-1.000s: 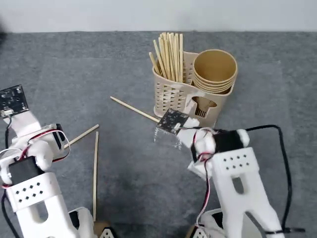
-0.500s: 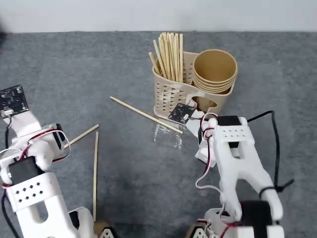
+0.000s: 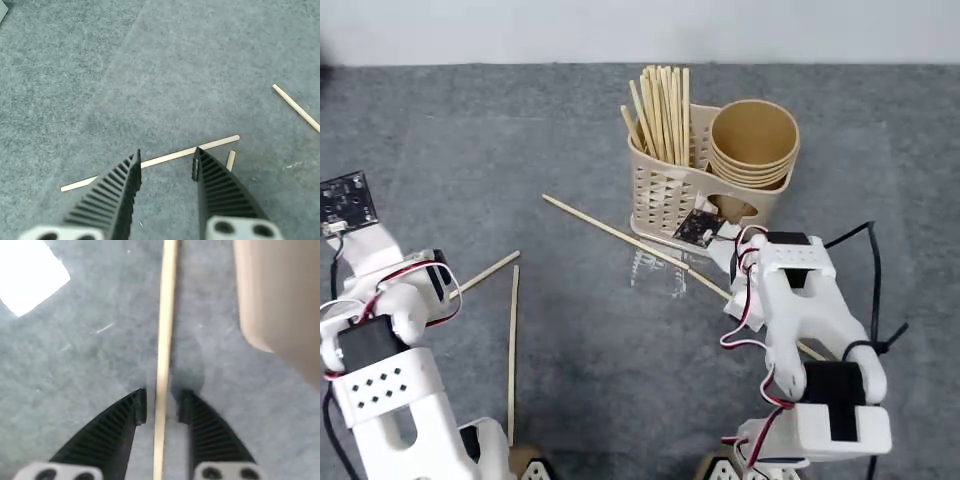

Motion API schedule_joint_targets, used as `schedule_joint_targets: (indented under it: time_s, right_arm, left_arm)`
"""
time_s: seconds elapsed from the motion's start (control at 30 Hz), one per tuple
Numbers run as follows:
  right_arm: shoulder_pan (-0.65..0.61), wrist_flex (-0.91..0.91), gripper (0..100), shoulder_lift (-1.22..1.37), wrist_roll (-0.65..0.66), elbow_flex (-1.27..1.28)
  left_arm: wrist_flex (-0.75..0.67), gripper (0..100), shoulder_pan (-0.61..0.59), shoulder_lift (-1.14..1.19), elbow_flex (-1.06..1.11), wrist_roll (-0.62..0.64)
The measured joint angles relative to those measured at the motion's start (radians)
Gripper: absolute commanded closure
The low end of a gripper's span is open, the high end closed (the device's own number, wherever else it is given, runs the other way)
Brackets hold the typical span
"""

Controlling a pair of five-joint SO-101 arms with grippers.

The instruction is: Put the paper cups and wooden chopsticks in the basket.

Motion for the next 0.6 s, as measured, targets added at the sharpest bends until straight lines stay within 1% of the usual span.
schedule_joint_targets:
  time_s: [0.13, 0.3, 0.4, 0.6]
  right_arm:
    - [-0.015, 0.018, 99.0, 0.002, 0.0, 0.0]
    - [-0.097, 0.13, 99.1, -0.011, -0.008, 0.006]
    - [-0.166, 0.212, 99.1, -0.069, -0.069, 0.023]
    - [-0.338, 0.402, 99.1, -0.299, -0.183, 0.023]
  left_arm:
    - [0.0, 83, 0.0, 0.0, 0.0, 0.0]
    - [0.0, 83, 0.0, 0.0, 0.0, 0.0]
    - [0.0, 83, 0.0, 0.0, 0.0, 0.0]
    - [0.0, 83, 0.0, 0.0, 0.0, 0.0]
